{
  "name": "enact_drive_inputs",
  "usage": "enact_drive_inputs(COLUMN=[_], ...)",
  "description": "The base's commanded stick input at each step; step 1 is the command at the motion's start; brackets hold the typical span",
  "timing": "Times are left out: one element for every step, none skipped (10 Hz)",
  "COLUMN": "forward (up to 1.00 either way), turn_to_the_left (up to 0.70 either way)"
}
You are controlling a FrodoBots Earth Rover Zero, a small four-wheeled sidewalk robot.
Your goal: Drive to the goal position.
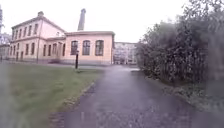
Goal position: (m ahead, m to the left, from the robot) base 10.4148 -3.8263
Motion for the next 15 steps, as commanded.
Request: enact_drive_inputs(forward=[0.85, 0.85, 0.85, 0.85, 0.85, 0.85, 0.85, 0.85, 0.85, 0.85, 0.85, 0.85, 0.85, 0.85, 0.85], turn_to_the_left=[0.0, 0.0, 0.0, 0.0, 0.0, 0.0, 0.0, 0.0, 0.0, 0.0, 0.0, 0.0, 0.0, 0.0, 0.0])
